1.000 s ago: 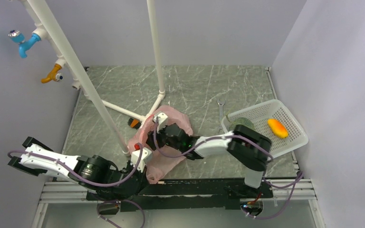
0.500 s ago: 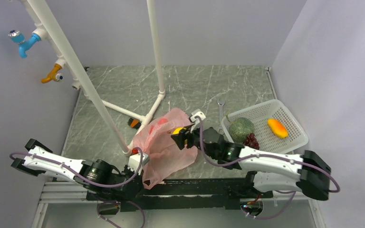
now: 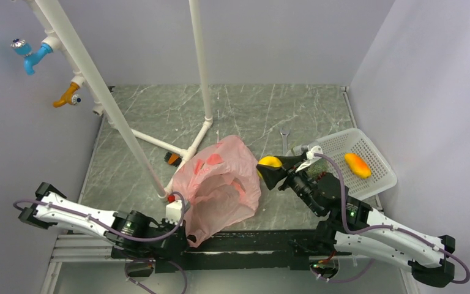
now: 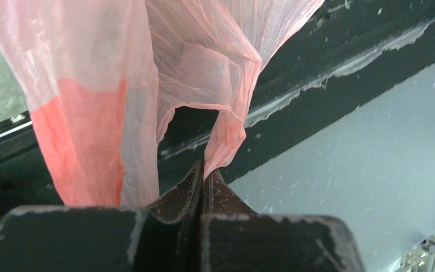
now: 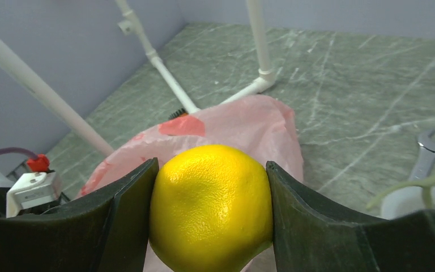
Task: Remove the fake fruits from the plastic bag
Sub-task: Adjust the plastic bag at the center of the board.
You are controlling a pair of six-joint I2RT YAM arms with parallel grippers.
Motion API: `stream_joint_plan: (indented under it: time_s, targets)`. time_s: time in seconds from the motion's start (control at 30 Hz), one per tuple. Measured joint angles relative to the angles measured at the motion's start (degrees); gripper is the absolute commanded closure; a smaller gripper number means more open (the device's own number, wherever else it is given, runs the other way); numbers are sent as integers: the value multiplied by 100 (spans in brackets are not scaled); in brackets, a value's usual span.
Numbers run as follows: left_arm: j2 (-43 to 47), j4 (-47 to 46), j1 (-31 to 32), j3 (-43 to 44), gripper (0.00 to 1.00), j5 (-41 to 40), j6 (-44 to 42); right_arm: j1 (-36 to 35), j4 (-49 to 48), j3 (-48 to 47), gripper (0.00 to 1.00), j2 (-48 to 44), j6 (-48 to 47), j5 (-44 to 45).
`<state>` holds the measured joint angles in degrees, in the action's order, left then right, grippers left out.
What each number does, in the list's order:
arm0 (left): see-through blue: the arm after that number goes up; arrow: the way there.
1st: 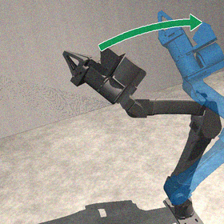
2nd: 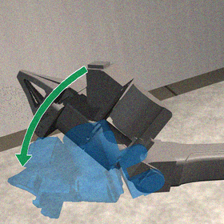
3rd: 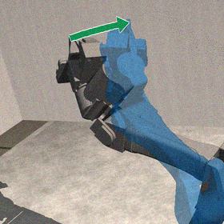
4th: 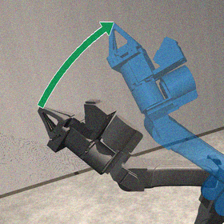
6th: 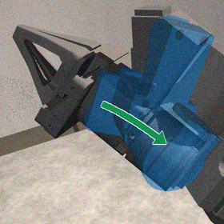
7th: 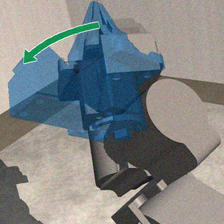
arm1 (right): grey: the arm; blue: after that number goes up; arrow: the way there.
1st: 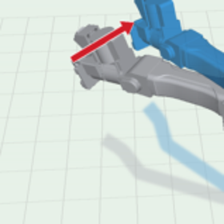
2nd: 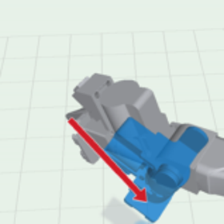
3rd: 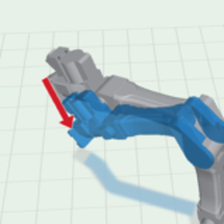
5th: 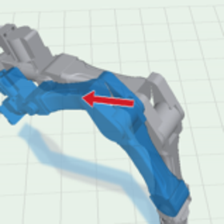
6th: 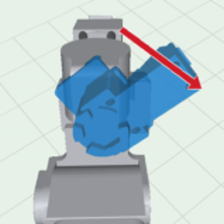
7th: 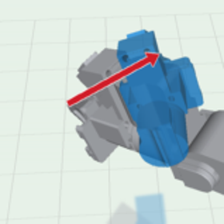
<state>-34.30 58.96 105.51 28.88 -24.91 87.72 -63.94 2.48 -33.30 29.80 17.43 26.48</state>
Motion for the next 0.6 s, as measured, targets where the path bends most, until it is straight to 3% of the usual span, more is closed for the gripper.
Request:
stream_joint_plan:
  time_s: [0.23,0.5,0.6]
  targets:
    - [-1043,-1036,-979,33,100,199,-780,0,927,-236,91,90,-50,772]
    - [-2809,-1840,-2802,2044,100,863,-3165,0,1937,-562,92,107,205,1725]
    - [-3357,-2046,-3224,2601,90,1176,-3821,0,2505,-916,91,98,586,2201]
